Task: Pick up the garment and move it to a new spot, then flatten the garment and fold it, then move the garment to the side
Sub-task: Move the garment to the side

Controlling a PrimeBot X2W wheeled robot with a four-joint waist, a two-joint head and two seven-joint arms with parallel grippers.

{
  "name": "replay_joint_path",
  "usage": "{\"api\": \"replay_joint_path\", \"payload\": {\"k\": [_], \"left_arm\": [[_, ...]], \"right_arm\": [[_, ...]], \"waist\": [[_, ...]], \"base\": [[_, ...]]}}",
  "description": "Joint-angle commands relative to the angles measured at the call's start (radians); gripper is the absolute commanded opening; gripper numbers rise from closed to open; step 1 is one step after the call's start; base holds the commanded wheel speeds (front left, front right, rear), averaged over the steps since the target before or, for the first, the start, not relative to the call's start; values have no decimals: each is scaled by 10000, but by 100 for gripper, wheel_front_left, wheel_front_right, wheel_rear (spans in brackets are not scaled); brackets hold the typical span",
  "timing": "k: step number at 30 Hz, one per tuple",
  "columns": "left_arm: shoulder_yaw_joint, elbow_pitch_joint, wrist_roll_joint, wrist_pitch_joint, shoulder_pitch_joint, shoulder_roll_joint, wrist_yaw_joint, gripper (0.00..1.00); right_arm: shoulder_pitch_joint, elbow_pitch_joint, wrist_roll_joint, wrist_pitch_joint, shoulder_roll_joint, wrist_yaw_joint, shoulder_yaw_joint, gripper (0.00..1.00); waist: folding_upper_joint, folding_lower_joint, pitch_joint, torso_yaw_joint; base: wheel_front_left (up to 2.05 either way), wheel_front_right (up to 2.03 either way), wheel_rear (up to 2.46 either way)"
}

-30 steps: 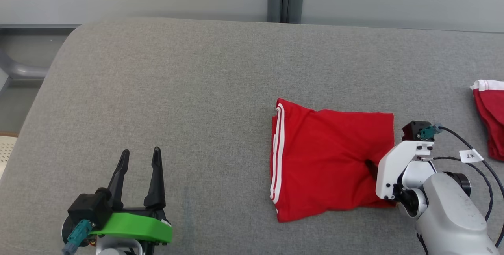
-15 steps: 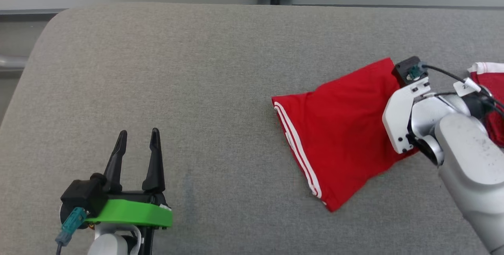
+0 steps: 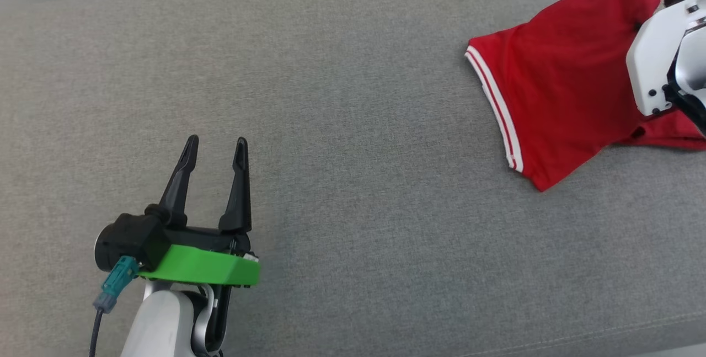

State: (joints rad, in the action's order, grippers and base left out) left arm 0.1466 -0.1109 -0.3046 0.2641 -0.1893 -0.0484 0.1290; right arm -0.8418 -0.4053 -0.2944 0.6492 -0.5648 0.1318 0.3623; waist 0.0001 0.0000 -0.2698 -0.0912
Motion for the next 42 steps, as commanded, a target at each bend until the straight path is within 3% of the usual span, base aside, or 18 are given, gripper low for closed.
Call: {"api": "replay_joint_path", "payload": {"k": [1, 7, 22, 23, 24, 29, 34, 42], "left_arm": [[48, 54, 45, -6, -192, -85, 35, 100], [444, 69, 81, -6, -491, -321, 35, 100], [1031, 502, 195, -6, -740, -933, 35, 100], [1022, 526, 191, -6, -717, -977, 35, 100], [1017, 545, 185, -6, -704, -1017, 35, 100], [1010, 518, 193, -6, -686, -987, 35, 100], [1118, 539, -6, -6, -492, -932, 35, 100], [575, 458, -205, -6, 86, -735, 35, 100]], "right_arm": [[-198, 72, 135, -201, -77, -22, -73, 0], [-342, -135, 863, -1105, -792, -24, -579, 0], [537, -1841, 3148, -2993, -827, -24, -4609, 0], [583, -1813, 3489, -3150, -789, -24, -4821, 12], [660, -1792, 3773, -3255, -775, -24, -4945, 100], [933, -1376, 4930, -4502, -177, -24, -5895, 100], [1416, -1225, 4984, -5028, 633, -24, -6421, 100], [2958, 205, 4358, -6947, 1792, -24, -5833, 100]], "waist": [[-1, 0, -752, -799], [-1, 0, -1097, -989], [-1, 0, -2110, 49], [-1, 0, -2135, 74], [-1, 0, -2149, 85], [-1, 0, -1945, 139], [-1, 0, -1337, 173], [-1, 0, -45, 210]], "base": [[0, 0, 0], [0, 0, 0], [0, 0, 0], [0, 0, 0], [0, 0, 0], [0, 0, 0], [0, 0, 0], [0, 0, 0]]}}
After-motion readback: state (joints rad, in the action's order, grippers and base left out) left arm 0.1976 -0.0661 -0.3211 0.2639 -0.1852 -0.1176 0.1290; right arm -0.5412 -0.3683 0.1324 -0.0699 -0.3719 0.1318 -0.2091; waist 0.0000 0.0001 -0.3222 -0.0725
